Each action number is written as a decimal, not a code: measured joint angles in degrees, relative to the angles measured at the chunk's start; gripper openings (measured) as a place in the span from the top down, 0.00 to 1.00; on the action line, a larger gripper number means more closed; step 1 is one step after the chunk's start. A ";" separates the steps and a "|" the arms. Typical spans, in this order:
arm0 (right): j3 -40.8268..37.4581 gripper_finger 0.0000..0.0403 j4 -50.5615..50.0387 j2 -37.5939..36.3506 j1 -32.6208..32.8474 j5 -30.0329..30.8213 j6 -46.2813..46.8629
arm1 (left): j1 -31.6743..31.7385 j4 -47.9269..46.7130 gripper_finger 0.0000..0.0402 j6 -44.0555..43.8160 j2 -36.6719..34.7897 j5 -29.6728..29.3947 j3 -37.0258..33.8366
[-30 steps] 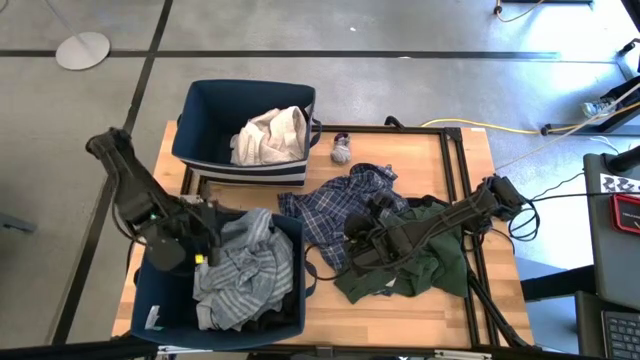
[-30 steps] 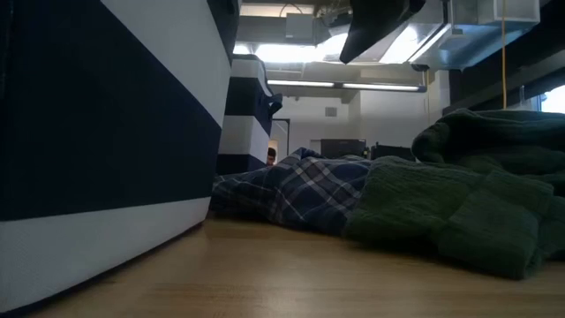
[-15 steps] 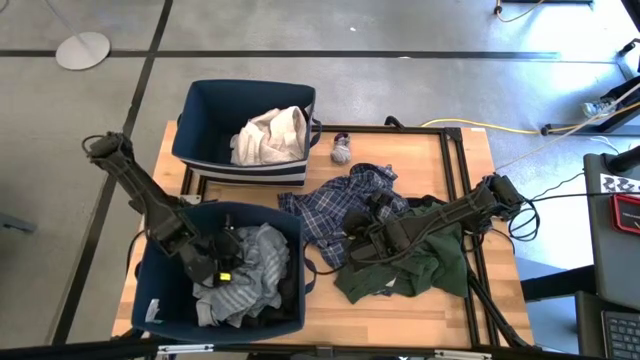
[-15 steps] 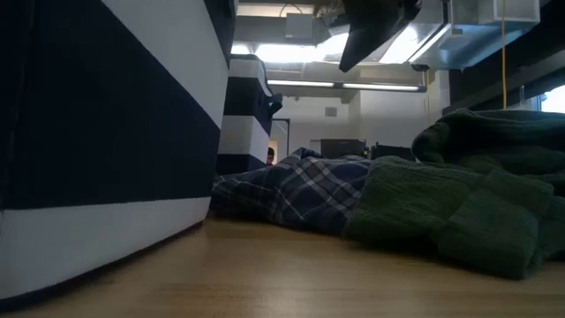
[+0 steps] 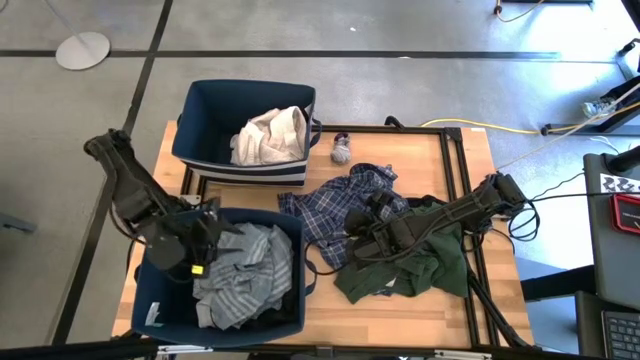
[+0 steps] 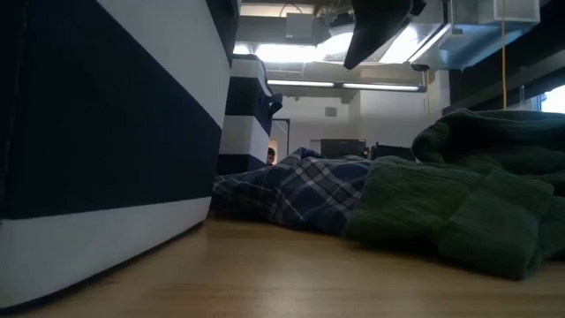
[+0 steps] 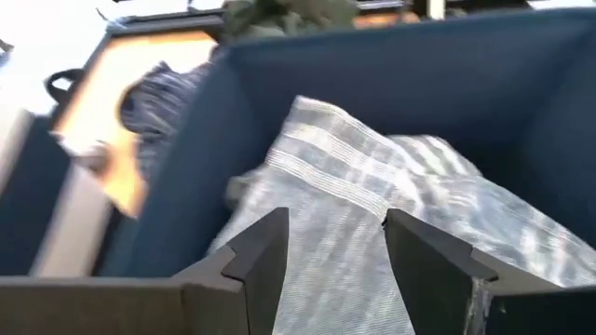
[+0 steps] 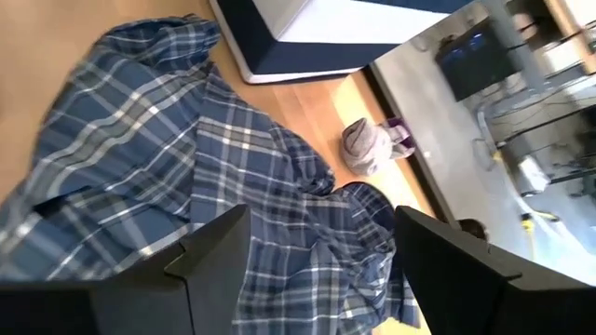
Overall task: Sort clothes
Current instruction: Put the light blue long sleeve into the bottom blue laundry organizer, then put the green long sleeve into the bottom blue laundry organizer
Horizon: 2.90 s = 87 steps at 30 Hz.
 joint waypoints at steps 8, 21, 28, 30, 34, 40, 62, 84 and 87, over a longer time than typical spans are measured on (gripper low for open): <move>0.00 0.34 -0.62 -6.65 2.57 -5.00 0.96 | -3.18 -11.11 0.57 -4.03 -2.24 -18.68 1.58; -1.04 0.34 -12.39 -11.39 7.42 -26.76 26.78 | -5.10 -12.37 0.57 -12.21 -2.68 -27.31 -4.59; -7.44 0.34 -11.19 -11.26 11.56 -32.96 40.85 | -5.18 -11.97 0.57 -14.80 -2.68 -27.33 -8.42; -10.16 0.34 -7.46 -11.26 11.96 -33.37 41.35 | -5.23 -12.31 0.57 -13.86 -2.57 -27.07 -9.41; -14.75 0.34 -2.91 -11.24 11.98 -30.23 40.54 | -5.23 -10.93 0.57 -11.83 -2.74 -27.48 -9.39; -18.93 0.34 -1.85 -11.24 11.98 -25.22 40.43 | -5.23 -10.69 0.57 -9.56 -2.63 -27.57 -9.39; -38.36 0.34 25.69 -11.24 11.98 -29.33 28.20 | -5.23 -10.69 0.57 -11.14 -2.63 -27.57 -9.35; -44.16 0.82 29.91 -11.24 11.96 -28.31 28.49 | -5.23 -10.69 0.57 -10.83 -2.63 -27.57 -9.35; -40.89 0.95 25.14 -11.22 11.96 -28.43 27.20 | -5.23 -10.69 0.57 -10.74 -2.63 -27.57 -9.35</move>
